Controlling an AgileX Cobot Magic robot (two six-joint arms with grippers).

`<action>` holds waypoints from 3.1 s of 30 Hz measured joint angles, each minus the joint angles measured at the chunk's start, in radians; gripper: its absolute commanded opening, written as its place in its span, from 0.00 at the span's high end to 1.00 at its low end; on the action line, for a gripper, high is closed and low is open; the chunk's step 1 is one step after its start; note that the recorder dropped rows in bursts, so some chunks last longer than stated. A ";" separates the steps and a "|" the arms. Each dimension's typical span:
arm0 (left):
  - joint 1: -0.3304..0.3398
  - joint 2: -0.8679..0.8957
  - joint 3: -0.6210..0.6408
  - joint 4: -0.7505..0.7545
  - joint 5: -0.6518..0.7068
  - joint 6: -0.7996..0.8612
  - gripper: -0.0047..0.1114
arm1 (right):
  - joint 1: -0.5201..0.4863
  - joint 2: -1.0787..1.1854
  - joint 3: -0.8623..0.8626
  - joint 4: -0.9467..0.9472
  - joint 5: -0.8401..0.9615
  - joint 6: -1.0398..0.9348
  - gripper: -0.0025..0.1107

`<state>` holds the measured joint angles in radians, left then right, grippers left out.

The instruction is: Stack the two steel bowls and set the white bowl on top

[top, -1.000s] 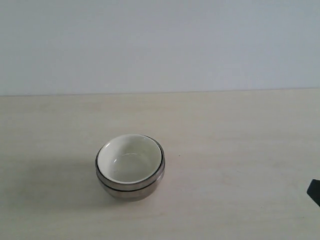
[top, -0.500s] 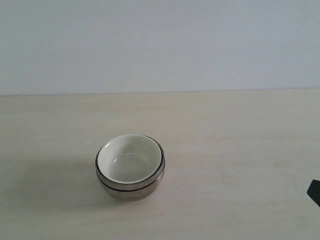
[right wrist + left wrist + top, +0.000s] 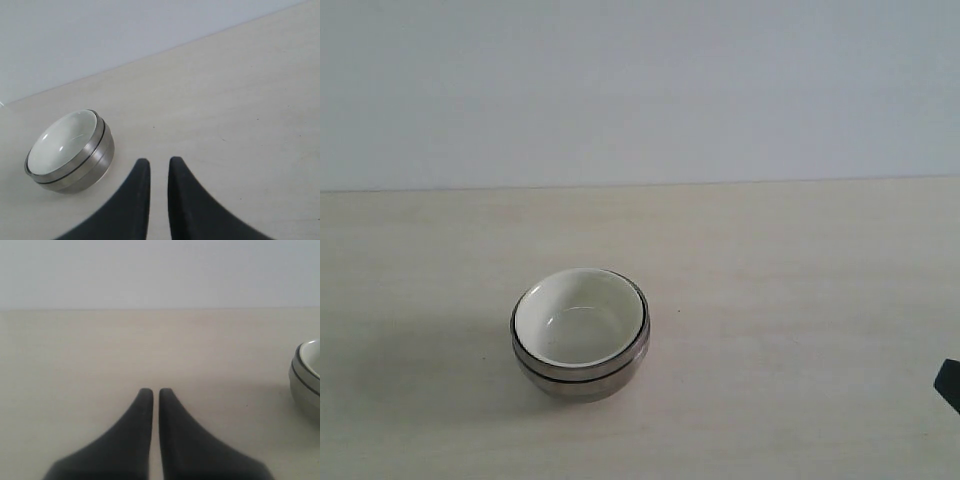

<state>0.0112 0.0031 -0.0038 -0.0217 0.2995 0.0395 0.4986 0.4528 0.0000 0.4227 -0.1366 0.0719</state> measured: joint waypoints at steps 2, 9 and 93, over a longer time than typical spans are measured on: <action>0.000 0.000 0.000 0.000 0.002 -0.002 0.93 | 0.000 0.000 0.000 0.000 0.000 0.000 0.89; 0.000 0.000 0.000 0.002 0.006 -0.002 0.93 | 0.000 0.000 0.000 0.000 -0.002 0.000 0.89; 0.000 0.000 0.000 0.002 0.008 -0.002 0.93 | -0.335 -0.446 0.000 -0.331 0.481 -0.063 0.89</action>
<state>0.0112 0.0031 -0.0038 -0.0195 0.3071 0.0380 0.1633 0.0065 0.0004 0.0913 0.3444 0.0090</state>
